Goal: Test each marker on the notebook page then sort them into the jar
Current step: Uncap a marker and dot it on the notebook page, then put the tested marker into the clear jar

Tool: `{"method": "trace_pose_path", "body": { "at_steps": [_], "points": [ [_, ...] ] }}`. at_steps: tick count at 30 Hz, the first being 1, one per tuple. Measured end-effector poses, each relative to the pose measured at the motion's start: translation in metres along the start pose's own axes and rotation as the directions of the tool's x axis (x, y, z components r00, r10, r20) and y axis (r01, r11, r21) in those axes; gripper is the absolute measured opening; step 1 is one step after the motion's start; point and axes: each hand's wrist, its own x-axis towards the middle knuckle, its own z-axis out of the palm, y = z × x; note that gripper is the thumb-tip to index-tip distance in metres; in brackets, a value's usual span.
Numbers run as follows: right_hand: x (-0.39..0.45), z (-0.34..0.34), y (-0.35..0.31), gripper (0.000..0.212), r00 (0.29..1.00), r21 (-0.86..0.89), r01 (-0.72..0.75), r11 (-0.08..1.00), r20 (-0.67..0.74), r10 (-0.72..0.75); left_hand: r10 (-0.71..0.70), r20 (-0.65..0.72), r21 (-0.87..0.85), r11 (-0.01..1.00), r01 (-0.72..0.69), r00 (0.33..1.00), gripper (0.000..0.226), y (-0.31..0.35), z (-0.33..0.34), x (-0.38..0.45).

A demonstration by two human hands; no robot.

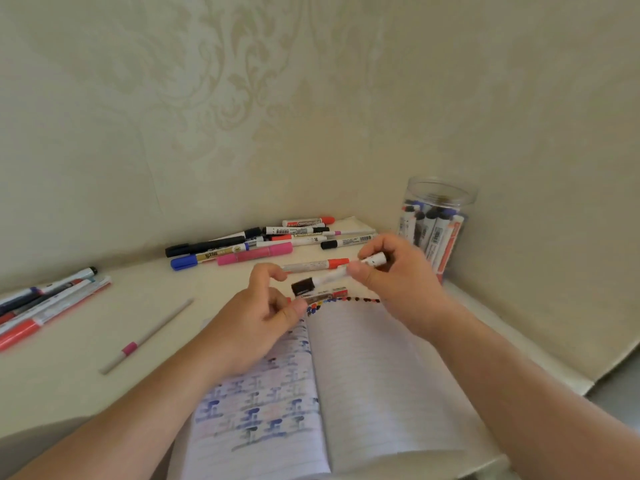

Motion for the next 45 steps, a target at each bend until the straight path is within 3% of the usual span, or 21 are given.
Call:
{"method": "trace_pose_path", "body": {
  "at_steps": [3,6,8,10,12,15,19,21,26,28,31,33,34,36,37,39,41,45],
  "points": [
    [0.005,-0.043,-0.030,0.026,0.952,0.086,0.110,0.990,-0.295,-0.081,-0.002,0.053,0.141,0.990,-0.005,0.999,0.052,0.002,0.000,0.002],
    [0.014,-0.094,-0.067,0.041,0.834,0.116,0.305,0.945,-0.512,-0.207,-0.032,0.105,0.331,0.944,-0.005,0.994,0.057,0.007,0.004,0.002],
    [0.024,-0.122,-0.087,0.039,0.778,0.087,0.365,0.927,-0.575,-0.252,-0.026,0.104,0.354,0.935,-0.012,0.994,0.058,0.009,0.006,0.001],
    [0.038,-0.138,-0.095,0.033,0.761,-0.058,0.329,0.943,-0.574,-0.301,-0.022,0.109,0.350,0.937,-0.018,0.994,0.058,0.009,0.005,0.000],
    [0.053,-0.143,-0.090,0.024,0.795,-0.288,0.238,0.928,-0.491,-0.356,-0.025,0.114,0.340,0.940,-0.015,0.993,0.058,0.011,0.004,-0.002],
    [0.069,-0.134,-0.074,0.018,0.898,-0.611,0.105,0.785,-0.281,-0.339,-0.026,0.113,0.325,0.946,-0.012,0.993,0.059,0.013,0.004,-0.004],
    [0.075,-0.120,-0.063,0.015,0.968,-0.725,0.017,0.688,-0.160,-0.193,-0.035,0.111,0.330,0.944,-0.004,0.993,0.058,0.016,0.003,-0.005],
    [0.077,-0.118,-0.062,0.016,0.969,-0.834,0.004,0.551,-0.132,-0.207,-0.028,0.107,0.328,0.945,-0.009,0.994,0.058,0.015,0.004,-0.005],
    [0.068,-0.115,-0.061,0.080,1.000,-0.894,-0.003,0.447,-0.004,-0.002,-0.002,0.100,0.323,0.946,-0.031,0.995,0.057,0.012,0.004,-0.005],
    [0.067,-0.116,-0.058,0.087,0.996,-0.933,0.058,0.354,0.076,0.037,0.006,0.099,0.324,0.945,-0.038,0.995,0.057,0.012,0.005,-0.004],
    [0.072,-0.114,-0.058,0.077,0.990,-0.947,0.097,0.306,0.124,0.070,0.016,0.097,0.321,0.946,-0.046,0.995,0.054,0.011,0.005,-0.004],
    [0.076,-0.113,-0.055,0.076,0.994,-0.934,0.111,0.338,0.099,-0.051,0.018,0.096,0.332,0.942,-0.049,0.995,0.054,0.010,0.005,-0.003],
    [0.074,-0.111,-0.054,0.074,0.977,-0.932,0.146,0.332,0.084,-0.194,0.019,0.094,0.333,0.941,-0.050,0.995,0.053,0.010,0.005,-0.003],
    [0.066,-0.099,-0.048,0.050,0.835,-0.921,0.280,0.270,0.095,-0.542,0.029,0.088,0.322,0.945,-0.056,0.996,0.052,0.009,0.006,-0.002],
    [0.059,-0.085,-0.049,0.037,0.764,-0.903,0.350,0.251,0.120,-0.634,0.034,0.085,0.313,0.948,-0.060,0.996,0.052,0.008,0.006,-0.002],
    [0.043,-0.048,-0.052,0.024,0.811,-0.814,0.480,0.327,0.271,-0.518,0.041,0.082,0.305,0.950,-0.064,0.996,0.050,0.007,0.005,-0.002],
    [0.034,-0.007,-0.042,0.026,0.867,-0.740,0.497,0.453,0.444,-0.226,0.063,0.067,0.318,0.945,-0.081,0.996,0.047,0.008,0.006,-0.004],
    [0.041,0.048,-0.002,0.031,0.860,-0.719,0.432,0.544,0.511,-0.008,0.155,-0.045,0.416,0.901,-0.122,0.987,0.052,0.007,0.011,-0.012]
  ]
}}
